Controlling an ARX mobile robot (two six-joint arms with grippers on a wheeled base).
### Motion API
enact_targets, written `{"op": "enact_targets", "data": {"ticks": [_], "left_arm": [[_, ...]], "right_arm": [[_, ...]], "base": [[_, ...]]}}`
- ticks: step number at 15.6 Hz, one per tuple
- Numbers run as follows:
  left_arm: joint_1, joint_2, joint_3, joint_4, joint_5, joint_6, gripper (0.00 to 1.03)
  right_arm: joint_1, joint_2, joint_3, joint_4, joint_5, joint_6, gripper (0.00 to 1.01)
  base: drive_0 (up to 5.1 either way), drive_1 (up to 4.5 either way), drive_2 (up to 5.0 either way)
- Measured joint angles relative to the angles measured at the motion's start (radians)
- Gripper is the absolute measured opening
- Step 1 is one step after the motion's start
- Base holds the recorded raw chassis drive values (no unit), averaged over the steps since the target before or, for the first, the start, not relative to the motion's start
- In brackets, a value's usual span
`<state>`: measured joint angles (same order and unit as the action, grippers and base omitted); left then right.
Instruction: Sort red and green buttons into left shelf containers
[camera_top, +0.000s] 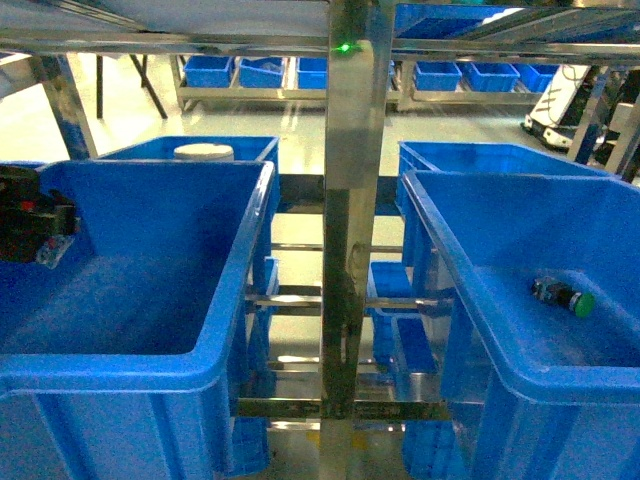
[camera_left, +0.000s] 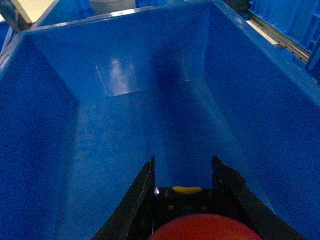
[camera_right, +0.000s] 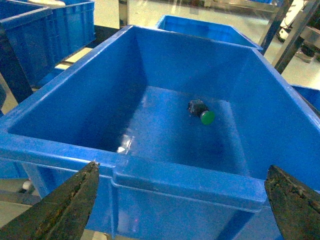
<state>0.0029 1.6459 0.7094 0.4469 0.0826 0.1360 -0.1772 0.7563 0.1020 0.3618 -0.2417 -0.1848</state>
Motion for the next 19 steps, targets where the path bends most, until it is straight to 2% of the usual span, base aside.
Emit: {"op": "enact_targets", "data": {"ticks": [2,3,4,7,9,11,14,15,18,19], "left_arm": [[-0.005,0.139,0.098,-0.048,-0.011,0.007,0.29],[0.006,0.174,0.104,-0.075,-0.005,0.007,0.29],[0.02,0.19,0.1,-0.079,-0.008,0.007,0.38],[0.051,0.183,0.098,-0.058,0.02,-0.006,0.72],[0.047,0.154,0.092,-0.071,0.048,-0.05,0.96],[0.042,0.061,0.063,-0.058,0.078,-0.102,0.98],[0.037,-0.118,-0.061,-0.035,0.053,-0.11,0.98],[0.048,-0.179,-0.108,-0.023,0.069,-0.113,0.98],[0.162,-0.491,-0.194,-0.108,0.163,-0.163,0.98],[0.195,-0.6,-0.235,-0.1,0.197,-0.187,0.98]], "right_arm": [[0.0,0.0,0.0,0.0,0.0,0.0,0.98],[0.0,0.0,0.0,0.0,0.0,0.0,0.98],[0.0,0.0,0.0,0.0,0.0,0.0,0.98],[0.0,0.0,0.0,0.0,0.0,0.0,0.98],[0.0,0.0,0.0,0.0,0.0,0.0,0.98],[0.0,0.0,0.0,0.0,0.0,0.0,0.98],[0.0,0.0,0.0,0.0,0.0,0.0,0.98],[0.0,0.0,0.0,0.0,0.0,0.0,0.98],[0.0,0.0,0.0,0.0,0.0,0.0,0.98],[0.0,0.0,0.0,0.0,0.0,0.0,0.98]], "base": [[-0.1,4.23,-4.4],[-0.1,4.23,-4.4],[-0.1,4.23,-4.4],[-0.1,4.23,-4.4],[-0.1,4.23,-4.4],[-0.1,4.23,-4.4],[-0.1,4.23,-4.4],[-0.1,4.23,-4.4],[-0.1,4.23,-4.4],[-0.1,4.23,-4.4]]}}
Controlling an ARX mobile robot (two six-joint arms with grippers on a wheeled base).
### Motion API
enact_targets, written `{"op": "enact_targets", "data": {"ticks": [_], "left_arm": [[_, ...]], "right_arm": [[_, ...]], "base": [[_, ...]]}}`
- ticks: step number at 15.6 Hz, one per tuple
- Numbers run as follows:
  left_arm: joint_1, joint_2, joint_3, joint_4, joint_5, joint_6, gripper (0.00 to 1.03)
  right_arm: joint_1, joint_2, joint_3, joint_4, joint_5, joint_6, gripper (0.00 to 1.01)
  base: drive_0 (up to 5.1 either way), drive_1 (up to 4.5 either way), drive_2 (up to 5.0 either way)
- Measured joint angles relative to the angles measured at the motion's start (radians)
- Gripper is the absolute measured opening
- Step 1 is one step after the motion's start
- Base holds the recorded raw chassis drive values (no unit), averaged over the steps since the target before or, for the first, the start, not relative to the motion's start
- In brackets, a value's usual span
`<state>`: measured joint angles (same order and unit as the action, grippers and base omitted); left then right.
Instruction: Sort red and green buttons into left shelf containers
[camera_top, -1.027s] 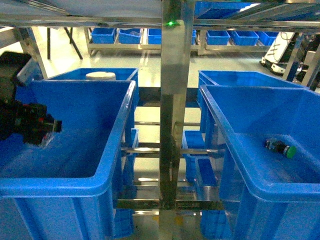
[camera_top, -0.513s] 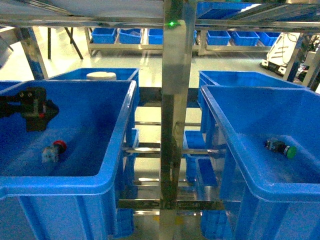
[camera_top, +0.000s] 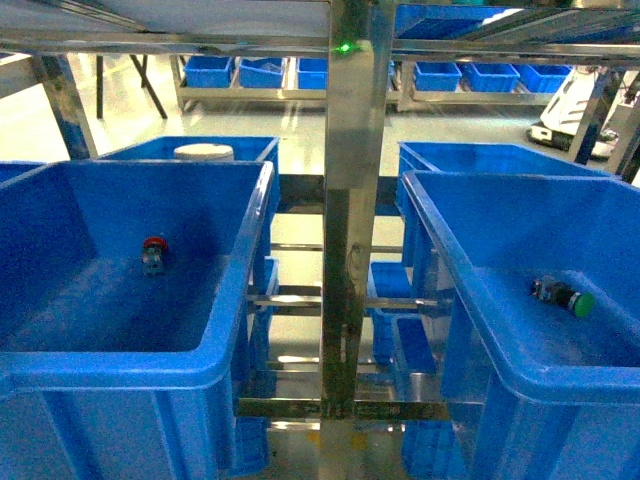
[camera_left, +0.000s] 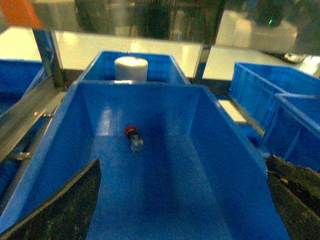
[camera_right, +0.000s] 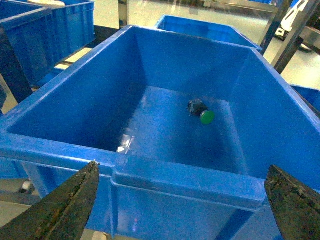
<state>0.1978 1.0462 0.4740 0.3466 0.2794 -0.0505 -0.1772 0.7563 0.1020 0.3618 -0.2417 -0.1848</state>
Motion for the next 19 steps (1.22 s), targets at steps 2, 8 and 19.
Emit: {"op": "enact_targets", "data": {"ticks": [2,8,19], "left_arm": [[0.015,-0.158,-0.053,0.045,0.036,-0.064,0.98],[-0.055,-0.244,-0.198,0.18,-0.131,0.016,0.63],[-0.198,-0.591,-0.42,0.046,-0.28,0.036,0.02]], "right_arm": [[0.0,0.0,0.0,0.0,0.0,0.0,0.98],[0.068,-0.107,-0.089,0.279,0.126,0.146,0.57],[0.182,-0.497,-0.09,-0.101,0.239,0.17,0.02]], "base": [[-0.1,4.23,-4.4],[-0.1,4.23,-4.4],[-0.1,3.08,-3.2]]}}
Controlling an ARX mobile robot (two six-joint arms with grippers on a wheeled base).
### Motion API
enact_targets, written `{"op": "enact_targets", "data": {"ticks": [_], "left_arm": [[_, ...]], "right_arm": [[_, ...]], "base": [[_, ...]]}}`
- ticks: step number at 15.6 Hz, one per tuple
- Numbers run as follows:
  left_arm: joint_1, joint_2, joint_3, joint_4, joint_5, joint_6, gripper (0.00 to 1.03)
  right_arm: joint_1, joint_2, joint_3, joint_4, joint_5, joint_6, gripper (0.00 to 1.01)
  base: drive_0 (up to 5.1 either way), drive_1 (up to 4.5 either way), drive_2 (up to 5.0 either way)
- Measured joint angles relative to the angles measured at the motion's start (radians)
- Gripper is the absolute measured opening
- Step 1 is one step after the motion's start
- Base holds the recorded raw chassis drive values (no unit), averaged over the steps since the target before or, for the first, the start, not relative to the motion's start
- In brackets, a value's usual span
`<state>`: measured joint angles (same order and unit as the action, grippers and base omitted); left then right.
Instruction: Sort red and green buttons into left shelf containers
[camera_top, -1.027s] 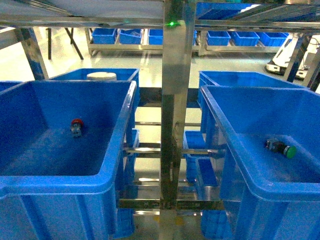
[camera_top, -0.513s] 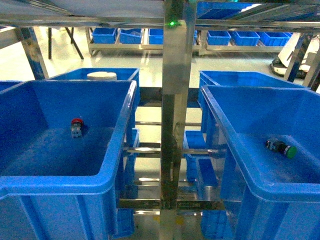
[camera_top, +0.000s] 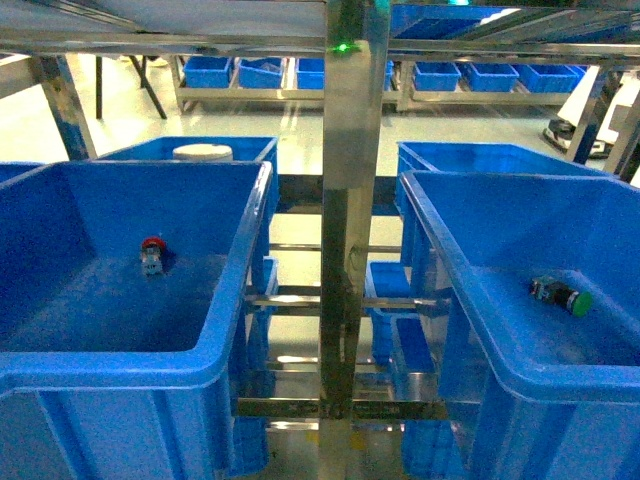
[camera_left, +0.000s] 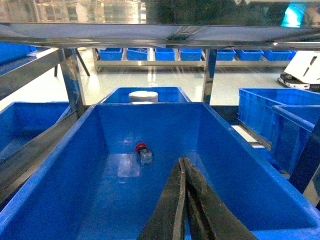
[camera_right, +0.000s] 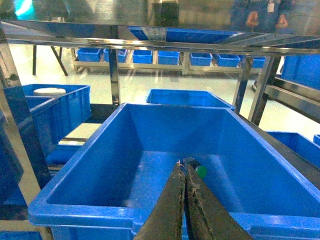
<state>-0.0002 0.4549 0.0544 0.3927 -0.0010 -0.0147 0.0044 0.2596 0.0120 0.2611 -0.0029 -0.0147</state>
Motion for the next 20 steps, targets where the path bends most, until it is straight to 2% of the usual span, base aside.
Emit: {"op": "enact_targets", "data": {"ticks": [5,6,7,13,14,15,19,20], "left_arm": [[0.0,-0.12,-0.04,-0.061,0.002,0.0,0.02],[0.0,-0.152,-0.04,-0.089,0.0,0.0,0.02],[0.0,-0.175,-0.04,-0.108,0.0,0.0,0.02],[0.0,-0.287,-0.04,-0.227,0.0,0.0,0.02],[0.0,-0.386,-0.04,-0.375,0.008,0.002,0.02],[0.0,-0.446,-0.04,-0.386,0.0,0.002,0.02],[0.0,-0.444,-0.04,-0.399,0.0,0.004,0.02],[0.0,-0.444,-0.04,-0.395,0.0,0.004,0.07]], "right_arm": [[0.0,-0.089,0.0,-0.09,0.0,0.0,0.02],[0.0,-0.162,0.001,-0.202,0.0,0.0,0.02],[0.0,-0.25,0.001,-0.263,0.0,0.0,0.02],[0.0,-0.255,0.001,-0.265,0.001,0.0,0.02],[0.0,-0.255,0.0,-0.265,0.001,0.0,0.02],[0.0,-0.255,0.001,-0.266,0.002,0.0,0.02],[0.0,-0.255,0.001,-0.265,0.002,0.0,0.02],[0.0,-0.255,0.001,-0.265,0.002,0.0,0.02]], "base": [[0.0,0.0,0.0],[0.0,0.0,0.0],[0.0,0.0,0.0],[0.0,0.0,0.0],[0.0,0.0,0.0],[0.0,0.0,0.0],[0.0,0.0,0.0],[0.0,0.0,0.0]]}}
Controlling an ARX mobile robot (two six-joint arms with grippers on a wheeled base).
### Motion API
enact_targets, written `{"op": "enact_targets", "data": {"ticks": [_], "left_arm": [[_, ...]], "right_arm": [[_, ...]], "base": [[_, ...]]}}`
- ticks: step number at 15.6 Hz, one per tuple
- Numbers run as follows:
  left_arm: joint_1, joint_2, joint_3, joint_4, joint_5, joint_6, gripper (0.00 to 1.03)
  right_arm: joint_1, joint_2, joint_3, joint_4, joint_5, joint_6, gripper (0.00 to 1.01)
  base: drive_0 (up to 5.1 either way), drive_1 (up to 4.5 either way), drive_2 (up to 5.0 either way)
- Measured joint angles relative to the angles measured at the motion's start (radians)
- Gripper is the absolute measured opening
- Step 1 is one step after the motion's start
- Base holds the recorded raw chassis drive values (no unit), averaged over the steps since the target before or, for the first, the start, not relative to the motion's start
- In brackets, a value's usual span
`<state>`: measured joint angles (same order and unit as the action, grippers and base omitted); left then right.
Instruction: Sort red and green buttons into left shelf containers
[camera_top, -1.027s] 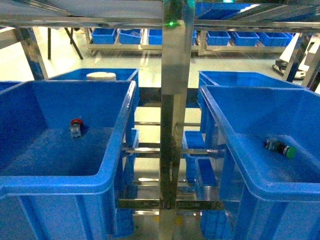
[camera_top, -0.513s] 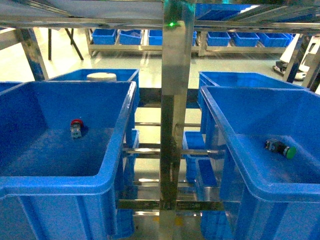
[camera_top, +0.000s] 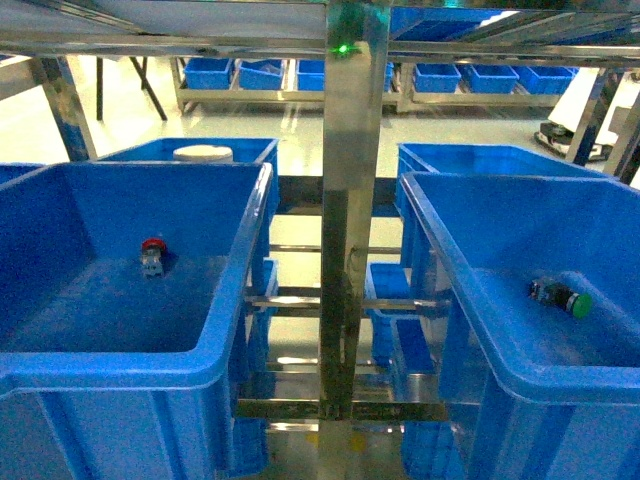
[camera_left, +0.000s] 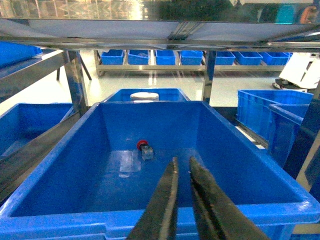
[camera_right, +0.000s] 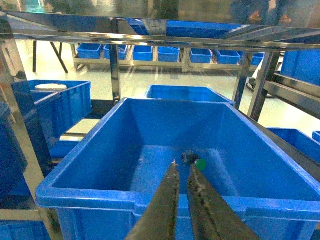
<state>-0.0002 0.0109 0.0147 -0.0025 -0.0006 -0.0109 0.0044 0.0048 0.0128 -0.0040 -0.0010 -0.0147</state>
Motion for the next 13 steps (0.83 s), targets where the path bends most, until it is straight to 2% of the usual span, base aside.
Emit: {"op": "enact_targets", "data": {"ticks": [7,8,9,13], "left_arm": [[0.0,0.0,0.0,-0.001,0.0,0.0,0.97],[0.0,0.0,0.0,-0.001,0.0,0.001,0.99],[0.0,0.0,0.0,-0.001,0.0,0.0,0.98],[0.0,0.0,0.0,-0.001,0.0,0.001,0.98]], "right_arm": [[0.0,0.0,0.0,0.0,0.0,0.0,0.9],[0.0,0.0,0.0,0.0,0.0,0.0,1.0],[0.0,0.0,0.0,0.0,0.0,0.0,0.97],[0.0,0.0,0.0,0.0,0.0,0.0,0.98]], "base": [[0.0,0.0,0.0],[0.0,0.0,0.0],[0.0,0.0,0.0],[0.0,0.0,0.0]]}}
